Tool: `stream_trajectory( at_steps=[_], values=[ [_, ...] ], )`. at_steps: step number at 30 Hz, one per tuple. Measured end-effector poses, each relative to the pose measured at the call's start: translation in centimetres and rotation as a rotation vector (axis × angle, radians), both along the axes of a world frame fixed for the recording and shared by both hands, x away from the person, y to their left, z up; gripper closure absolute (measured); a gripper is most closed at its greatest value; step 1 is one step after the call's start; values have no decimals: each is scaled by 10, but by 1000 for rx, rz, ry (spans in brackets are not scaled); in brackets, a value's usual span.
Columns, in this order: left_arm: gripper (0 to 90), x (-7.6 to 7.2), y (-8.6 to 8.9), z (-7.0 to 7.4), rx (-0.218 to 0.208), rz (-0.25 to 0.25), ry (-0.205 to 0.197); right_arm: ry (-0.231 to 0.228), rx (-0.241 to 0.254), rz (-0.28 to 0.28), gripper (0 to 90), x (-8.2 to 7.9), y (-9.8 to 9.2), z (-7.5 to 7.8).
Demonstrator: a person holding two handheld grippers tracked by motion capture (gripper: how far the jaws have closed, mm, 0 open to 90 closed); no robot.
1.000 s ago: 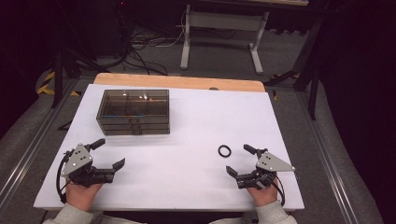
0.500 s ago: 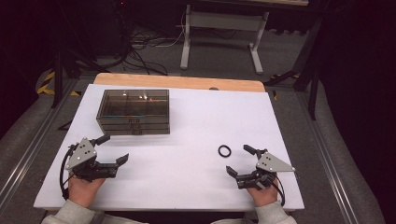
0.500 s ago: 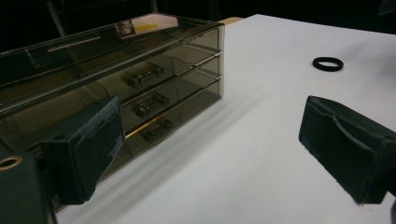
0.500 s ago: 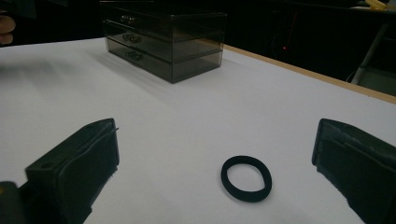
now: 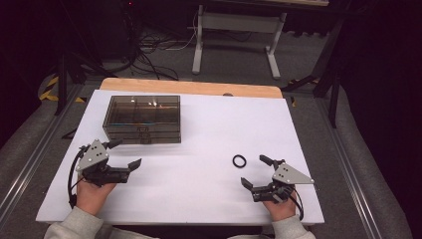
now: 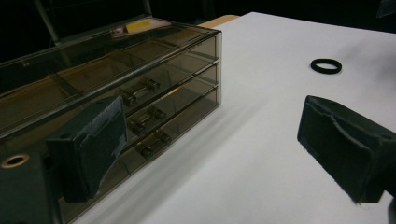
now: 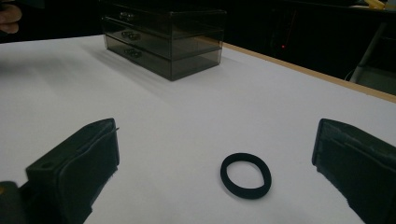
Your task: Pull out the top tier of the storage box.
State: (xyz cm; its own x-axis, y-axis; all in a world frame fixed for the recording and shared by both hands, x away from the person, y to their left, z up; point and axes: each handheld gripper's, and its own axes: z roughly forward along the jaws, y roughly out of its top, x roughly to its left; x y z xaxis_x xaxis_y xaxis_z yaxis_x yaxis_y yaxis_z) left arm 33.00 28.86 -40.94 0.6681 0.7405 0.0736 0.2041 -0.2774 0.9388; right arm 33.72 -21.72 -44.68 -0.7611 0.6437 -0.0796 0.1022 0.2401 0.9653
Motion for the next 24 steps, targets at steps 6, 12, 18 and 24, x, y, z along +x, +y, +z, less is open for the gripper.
stream_trajectory(
  at_steps=[6,12,18,24],
  values=[
    [99,5,-3,4,13,-12,-2,4,-2,4,11,0,0,0],
    [100,12,-6,7,50,-19,-12,1,1,5,11,0,0,0],
    [100,19,-8,8,71,-18,-19,2,1,8,11,0,0,0],
    [98,24,-12,6,123,7,-45,0,2,7,10,0,0,0]
  ],
)
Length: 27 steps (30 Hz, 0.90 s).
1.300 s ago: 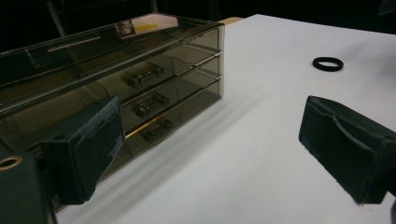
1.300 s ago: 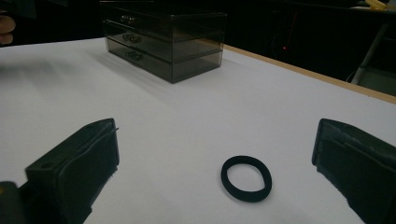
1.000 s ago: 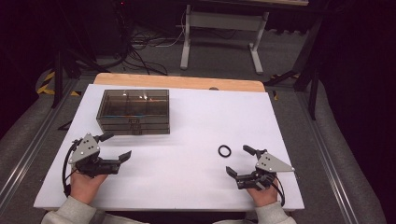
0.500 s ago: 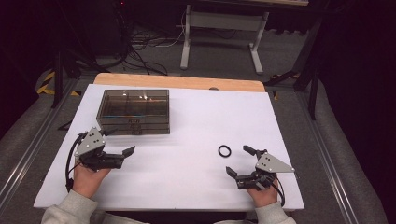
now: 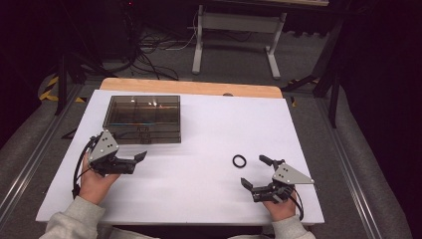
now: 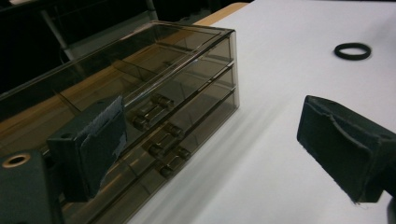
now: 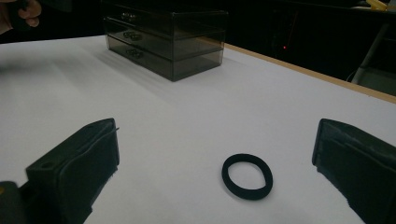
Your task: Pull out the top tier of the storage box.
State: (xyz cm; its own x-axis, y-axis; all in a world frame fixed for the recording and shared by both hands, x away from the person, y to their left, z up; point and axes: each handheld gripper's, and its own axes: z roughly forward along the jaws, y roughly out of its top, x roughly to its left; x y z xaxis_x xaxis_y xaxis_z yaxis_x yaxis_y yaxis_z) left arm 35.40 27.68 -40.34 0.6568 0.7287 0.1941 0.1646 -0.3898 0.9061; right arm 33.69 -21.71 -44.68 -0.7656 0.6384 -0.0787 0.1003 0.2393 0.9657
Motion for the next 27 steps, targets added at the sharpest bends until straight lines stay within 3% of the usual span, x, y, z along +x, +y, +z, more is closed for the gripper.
stream_trajectory(
  at_steps=[6,9,15,19,25,27],
  values=[
    [73,0,-5,0,56,29,-43,0,0,1,10,0,0,0],
    [118,0,-6,1,74,21,-46,1,-1,0,10,0,0,0],
    [163,-5,-13,3,176,37,-104,1,0,-1,10,0,0,0],
    [198,-7,-17,3,262,49,-170,2,-3,0,10,0,0,0],
    [216,-8,-19,4,304,69,-208,12,15,0,10,1,-2,0],
    [225,-9,-21,4,335,85,-227,12,15,2,10,1,-2,0]
  ],
)
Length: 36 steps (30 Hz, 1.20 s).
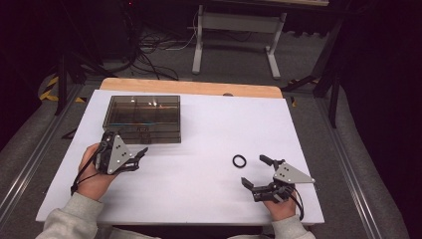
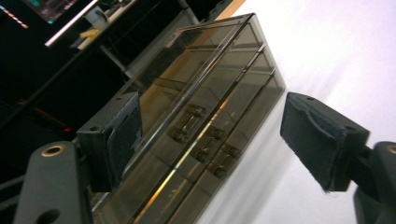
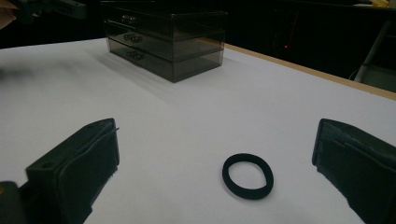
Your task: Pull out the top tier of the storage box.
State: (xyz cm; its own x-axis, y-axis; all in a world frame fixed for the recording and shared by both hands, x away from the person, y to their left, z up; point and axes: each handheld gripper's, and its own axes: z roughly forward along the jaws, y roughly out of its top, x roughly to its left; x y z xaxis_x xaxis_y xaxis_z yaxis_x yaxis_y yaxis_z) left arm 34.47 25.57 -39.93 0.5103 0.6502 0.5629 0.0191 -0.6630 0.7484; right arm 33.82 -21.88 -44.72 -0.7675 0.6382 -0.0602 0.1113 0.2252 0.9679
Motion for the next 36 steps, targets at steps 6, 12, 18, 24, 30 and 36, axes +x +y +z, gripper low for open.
stream_trajectory(
  at_steps=[6,12,18,24,30,36],
  values=[
    [251,-1,-7,-2,74,57,-30,1,0,4,10,0,0,0],
    [263,-2,-10,-3,133,90,-61,0,-4,5,11,0,0,0],
    [277,1,-12,-5,165,137,-89,1,9,22,11,0,0,0],
    [282,1,-16,-8,219,153,-120,3,7,23,10,0,0,0],
    [326,1,-21,-13,279,150,-163,4,7,21,11,0,0,0],
    [365,2,-26,-19,383,155,-201,4,6,18,13,1,1,0]
  ],
)
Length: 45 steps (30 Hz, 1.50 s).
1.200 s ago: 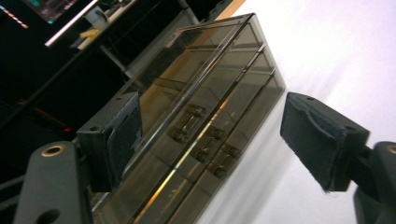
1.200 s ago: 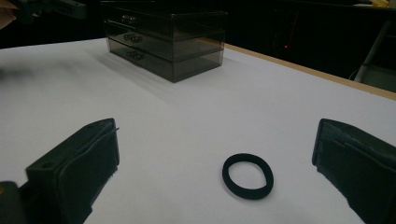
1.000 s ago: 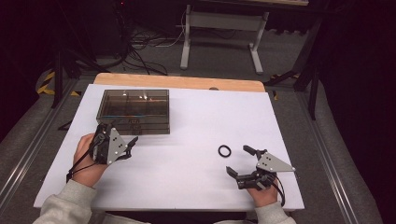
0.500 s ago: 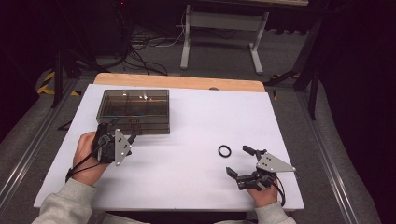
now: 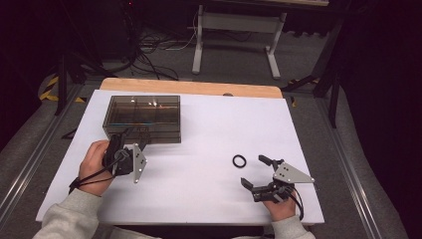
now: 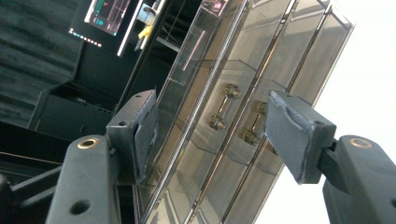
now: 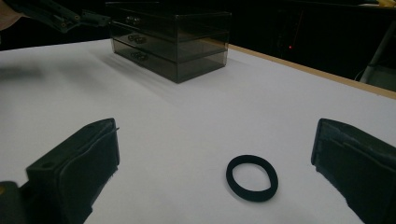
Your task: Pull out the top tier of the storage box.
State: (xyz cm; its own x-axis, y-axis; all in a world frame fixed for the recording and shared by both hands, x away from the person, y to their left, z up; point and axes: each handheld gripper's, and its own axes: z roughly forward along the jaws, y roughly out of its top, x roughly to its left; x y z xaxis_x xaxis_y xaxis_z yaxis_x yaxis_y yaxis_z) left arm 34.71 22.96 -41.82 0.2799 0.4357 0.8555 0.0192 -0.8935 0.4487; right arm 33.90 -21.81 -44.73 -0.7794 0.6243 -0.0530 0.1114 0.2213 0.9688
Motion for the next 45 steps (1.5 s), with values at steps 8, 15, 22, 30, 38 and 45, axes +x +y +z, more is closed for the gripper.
stream_trajectory(
  at_steps=[8,15,22,30,38,45],
  values=[
    [403,8,-2,-7,109,54,-2,1,-10,-9,14,0,1,0],
    [442,15,-5,-13,160,94,-4,2,-15,-15,16,1,1,-1],
    [502,20,-8,-19,229,113,-15,0,-25,-20,19,1,2,-1],
    [556,24,-13,-27,284,129,-46,-4,-36,-20,23,0,3,-1],
    [612,26,-15,-31,316,139,-73,-3,-41,-21,24,0,3,-1],
    [673,28,-16,-34,357,140,-83,-4,-46,-26,26,0,4,-1]
  ],
)
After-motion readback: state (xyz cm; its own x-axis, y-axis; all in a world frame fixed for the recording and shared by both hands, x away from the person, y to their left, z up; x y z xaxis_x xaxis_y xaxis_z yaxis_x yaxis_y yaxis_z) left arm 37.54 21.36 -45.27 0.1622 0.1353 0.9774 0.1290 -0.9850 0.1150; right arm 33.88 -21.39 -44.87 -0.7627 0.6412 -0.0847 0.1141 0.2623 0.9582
